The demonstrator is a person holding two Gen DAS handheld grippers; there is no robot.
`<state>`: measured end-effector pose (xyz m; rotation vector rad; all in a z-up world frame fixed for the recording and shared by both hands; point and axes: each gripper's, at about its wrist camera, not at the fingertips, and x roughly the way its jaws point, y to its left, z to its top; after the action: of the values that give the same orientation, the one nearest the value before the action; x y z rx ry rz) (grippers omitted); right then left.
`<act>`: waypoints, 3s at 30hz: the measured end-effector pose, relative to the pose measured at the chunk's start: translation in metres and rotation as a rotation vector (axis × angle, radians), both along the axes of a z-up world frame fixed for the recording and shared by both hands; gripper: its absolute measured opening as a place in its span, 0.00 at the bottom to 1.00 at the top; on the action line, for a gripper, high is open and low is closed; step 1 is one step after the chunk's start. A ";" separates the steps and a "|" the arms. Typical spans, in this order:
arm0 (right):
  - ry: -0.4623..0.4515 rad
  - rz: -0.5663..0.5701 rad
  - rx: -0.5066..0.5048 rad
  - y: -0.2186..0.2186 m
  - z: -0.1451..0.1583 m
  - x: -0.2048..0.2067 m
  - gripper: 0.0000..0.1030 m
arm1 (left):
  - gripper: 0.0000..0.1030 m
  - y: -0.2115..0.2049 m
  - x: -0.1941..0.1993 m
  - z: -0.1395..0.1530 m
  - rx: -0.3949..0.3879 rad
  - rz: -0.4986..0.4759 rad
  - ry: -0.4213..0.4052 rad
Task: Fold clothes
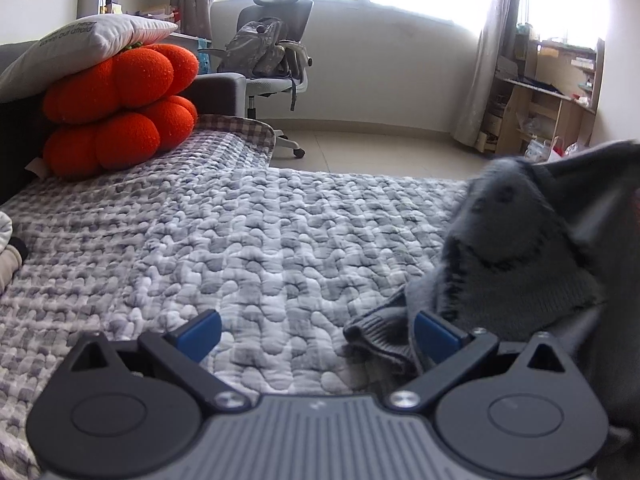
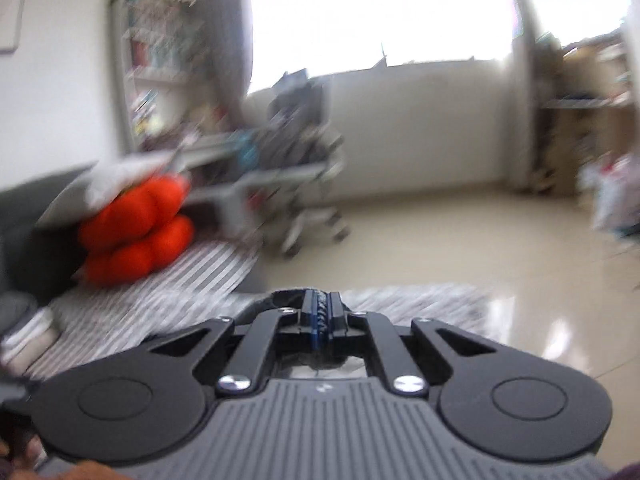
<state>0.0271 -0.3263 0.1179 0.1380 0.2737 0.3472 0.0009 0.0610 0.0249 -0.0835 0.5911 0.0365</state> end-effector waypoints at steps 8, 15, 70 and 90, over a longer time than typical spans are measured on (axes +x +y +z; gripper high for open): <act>0.099 -0.335 -0.061 -0.098 -0.021 0.021 0.04 | 1.00 -0.020 0.014 -0.002 -0.005 -0.060 0.023; 0.206 -0.166 -0.072 -0.100 -0.070 0.030 0.06 | 1.00 -0.025 0.038 0.001 -0.050 -0.072 0.058; 0.303 0.245 -0.082 0.041 -0.108 -0.038 0.13 | 0.49 -0.119 0.009 -0.015 0.051 -0.239 0.101; 0.246 0.299 -0.062 0.060 -0.100 -0.024 0.35 | 0.08 -0.055 -0.023 0.073 0.012 -0.070 -0.145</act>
<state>0.0032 -0.2660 0.0180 0.0780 0.5510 0.6195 -0.0220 0.0063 0.0984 -0.0537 0.4490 -0.0338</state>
